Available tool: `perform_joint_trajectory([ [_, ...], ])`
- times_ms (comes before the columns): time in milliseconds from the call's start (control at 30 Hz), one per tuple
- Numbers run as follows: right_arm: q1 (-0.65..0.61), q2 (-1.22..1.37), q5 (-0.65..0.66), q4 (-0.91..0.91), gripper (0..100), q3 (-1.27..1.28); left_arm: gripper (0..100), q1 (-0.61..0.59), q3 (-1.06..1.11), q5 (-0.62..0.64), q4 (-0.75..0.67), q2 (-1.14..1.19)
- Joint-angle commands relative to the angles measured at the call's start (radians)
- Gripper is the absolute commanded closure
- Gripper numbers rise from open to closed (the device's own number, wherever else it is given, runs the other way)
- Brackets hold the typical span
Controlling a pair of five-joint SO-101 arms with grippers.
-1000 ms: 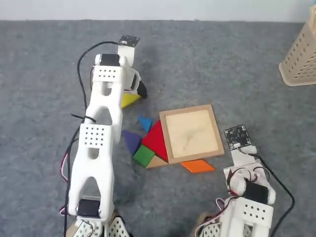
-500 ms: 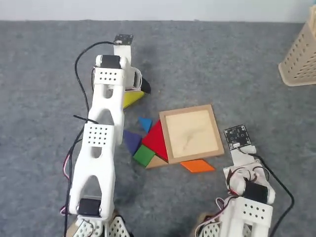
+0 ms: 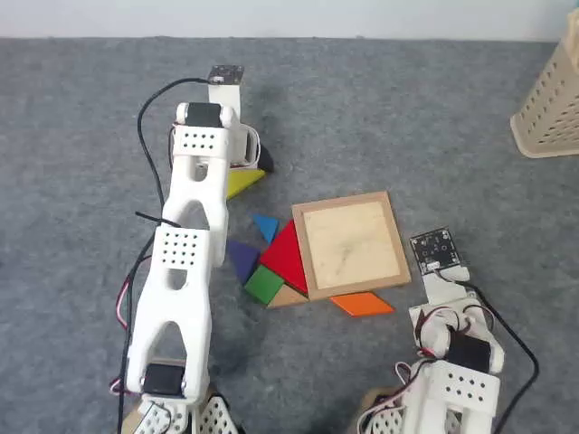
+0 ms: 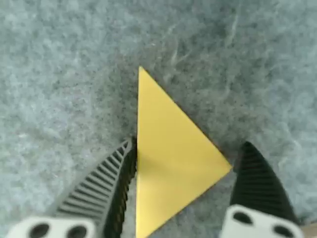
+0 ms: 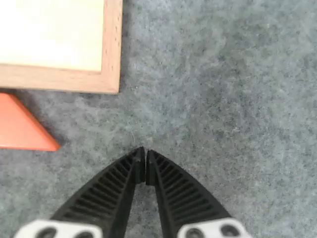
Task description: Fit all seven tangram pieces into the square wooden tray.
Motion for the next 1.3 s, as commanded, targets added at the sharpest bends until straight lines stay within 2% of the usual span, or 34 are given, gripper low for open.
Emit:
perform_joint_trajectory([
  [0, 0.01, -0.015, 0.02, 0.012, 98.9, -0.009, 74, 0.008, 0.087, -0.04, 0.035, -0.078],
  [433, 0.01, -0.015, 0.02, 0.012, 98.9, -0.009, 74, 0.003, 0.49, -0.104, 0.035, -0.319],
  [833, 0.01, -0.015, 0.02, 0.012, 98.9, -0.009, 77, 0.014, 0.947, -0.149, 0.009, -0.796],
  [967, 0.01, -0.015, 0.02, 0.012, 98.9, -0.009, 77, 0.051, 1.139, -0.15, -0.055, -0.953],
  [1133, 0.01, -0.015, 0.02, 0.013, 98.9, -0.009, 76, 0.129, 1.392, -0.144, -0.226, -1.12],
  [1267, 0.01, -0.015, 0.02, 0.013, 98.9, -0.009, 76, 0.078, 1.492, -0.141, -0.399, -1.163],
])
